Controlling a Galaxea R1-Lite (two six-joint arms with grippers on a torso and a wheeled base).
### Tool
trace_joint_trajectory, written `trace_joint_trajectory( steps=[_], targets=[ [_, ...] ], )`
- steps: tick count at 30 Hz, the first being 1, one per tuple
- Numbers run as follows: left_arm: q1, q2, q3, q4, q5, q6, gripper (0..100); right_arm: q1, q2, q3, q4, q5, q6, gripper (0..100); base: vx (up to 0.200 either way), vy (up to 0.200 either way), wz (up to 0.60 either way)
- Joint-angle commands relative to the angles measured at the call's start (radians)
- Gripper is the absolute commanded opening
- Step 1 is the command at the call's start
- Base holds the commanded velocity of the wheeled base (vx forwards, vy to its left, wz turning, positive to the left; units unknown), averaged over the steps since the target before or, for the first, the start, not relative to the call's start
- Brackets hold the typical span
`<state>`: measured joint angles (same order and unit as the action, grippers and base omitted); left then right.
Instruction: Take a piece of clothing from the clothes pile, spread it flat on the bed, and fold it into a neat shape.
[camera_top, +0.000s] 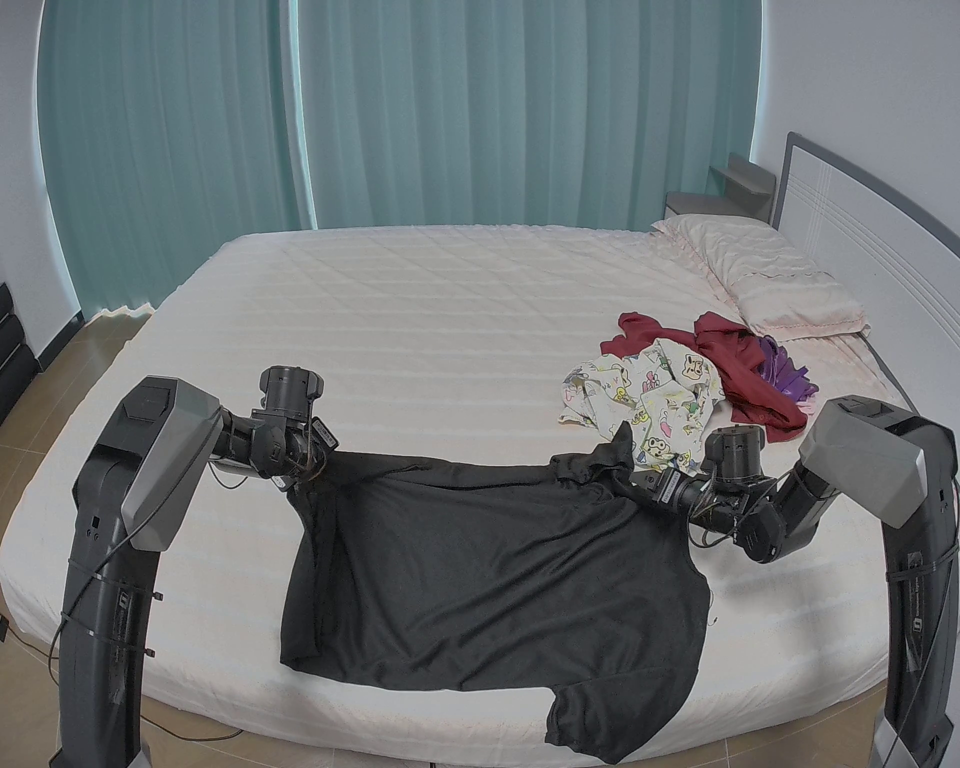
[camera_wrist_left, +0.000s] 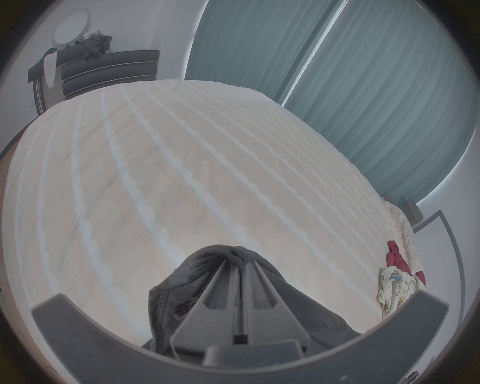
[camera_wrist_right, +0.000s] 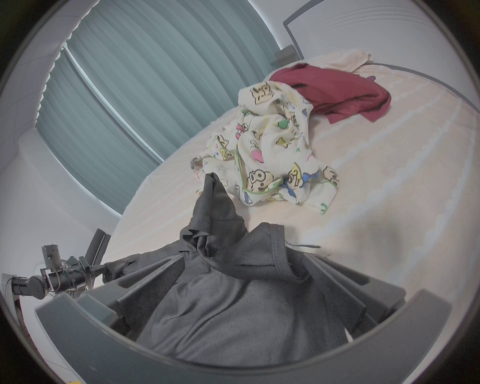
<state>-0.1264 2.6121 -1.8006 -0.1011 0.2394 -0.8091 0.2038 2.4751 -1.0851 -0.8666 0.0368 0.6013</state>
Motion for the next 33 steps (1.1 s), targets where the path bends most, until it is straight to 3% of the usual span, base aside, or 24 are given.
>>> trace_joint_trajectory(
  steps=[1,6,17,33],
  targets=[
    [0.002,-0.004,0.026,0.000,0.000,0.001,0,0.006,0.090,-0.113,0.069,-0.008,-0.001,0,0.000,0.000,0.00],
    [0.002,-0.007,0.027,0.001,0.000,-0.001,0,0.008,0.125,-0.194,0.141,-0.034,-0.003,0,0.000,0.000,0.00],
    [0.036,-0.012,0.023,-0.005,0.001,0.004,0,-0.014,0.128,-0.345,0.075,-0.147,0.071,0,0.000,0.000,0.00],
    [0.103,0.014,-0.052,-0.011,0.020,0.001,0,-0.015,0.122,-0.417,-0.035,-0.158,0.068,0,0.000,0.000,0.00]
  ],
)
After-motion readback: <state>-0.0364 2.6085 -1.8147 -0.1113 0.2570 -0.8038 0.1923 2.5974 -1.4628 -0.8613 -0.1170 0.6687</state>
